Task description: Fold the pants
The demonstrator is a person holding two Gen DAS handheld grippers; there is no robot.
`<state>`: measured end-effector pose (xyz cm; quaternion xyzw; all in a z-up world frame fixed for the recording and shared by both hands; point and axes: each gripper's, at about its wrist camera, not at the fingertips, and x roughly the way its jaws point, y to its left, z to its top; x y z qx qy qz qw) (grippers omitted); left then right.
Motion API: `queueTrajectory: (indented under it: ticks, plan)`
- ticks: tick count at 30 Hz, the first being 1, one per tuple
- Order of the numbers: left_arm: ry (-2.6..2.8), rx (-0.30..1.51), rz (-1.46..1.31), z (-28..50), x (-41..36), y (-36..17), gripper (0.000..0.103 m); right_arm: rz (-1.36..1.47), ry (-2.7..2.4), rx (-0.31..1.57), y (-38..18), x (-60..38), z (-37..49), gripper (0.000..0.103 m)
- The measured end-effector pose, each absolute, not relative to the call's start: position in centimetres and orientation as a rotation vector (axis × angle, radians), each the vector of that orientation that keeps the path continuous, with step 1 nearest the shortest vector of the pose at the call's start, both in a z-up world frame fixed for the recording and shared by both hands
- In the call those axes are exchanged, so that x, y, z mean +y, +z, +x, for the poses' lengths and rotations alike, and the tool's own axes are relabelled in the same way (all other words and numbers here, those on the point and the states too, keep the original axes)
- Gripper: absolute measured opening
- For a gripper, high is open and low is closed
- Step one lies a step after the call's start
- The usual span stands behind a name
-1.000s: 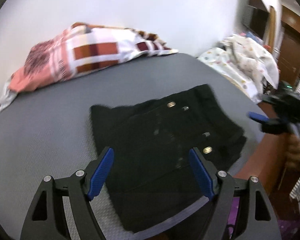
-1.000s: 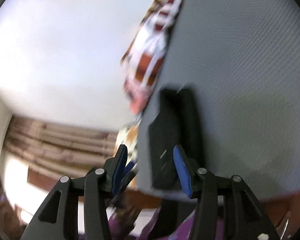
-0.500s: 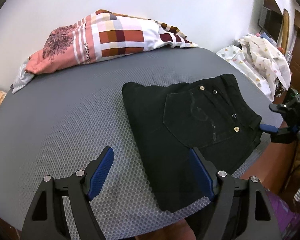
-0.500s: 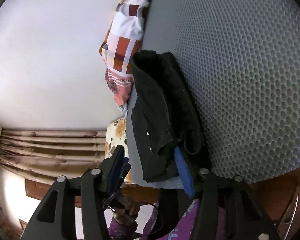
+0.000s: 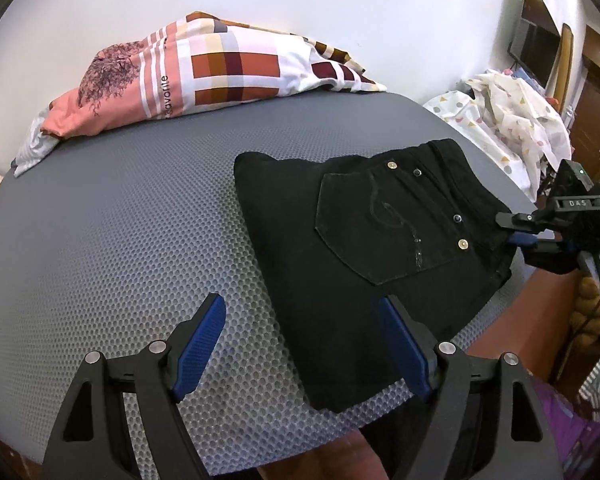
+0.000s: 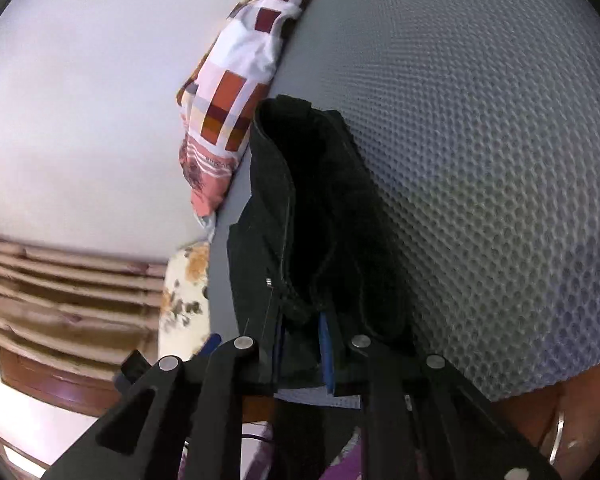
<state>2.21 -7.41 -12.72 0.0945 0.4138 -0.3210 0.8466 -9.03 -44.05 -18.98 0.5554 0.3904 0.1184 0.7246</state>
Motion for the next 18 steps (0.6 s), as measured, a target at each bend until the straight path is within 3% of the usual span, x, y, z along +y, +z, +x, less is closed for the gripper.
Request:
queueTrajectory:
  ticks: [5,11,17,18]
  plan:
    - [-0.659,0.830,0.206,1.9,-6.5,-11.3,0.082,1.183,0.284,0.794,-15.9,-44.3,-11.1,0.015]
    - [-0.650,0.867,0.175,2.4,-6.0,-11.9,0.085,1.347,0.280,0.844,-21.8,-45.8,-12.0,0.012]
    - [-0.657,0.873,0.210,1.7,-6.8,-12.3,0.085,1.280,0.255,0.829,-19.5,-46.8,-12.1,0.029]
    - [-0.659,0.868,0.216,1.5,-6.9,-12.2,0.085,1.255,0.240,0.830,-19.1,-47.1,-12.1,0.039]
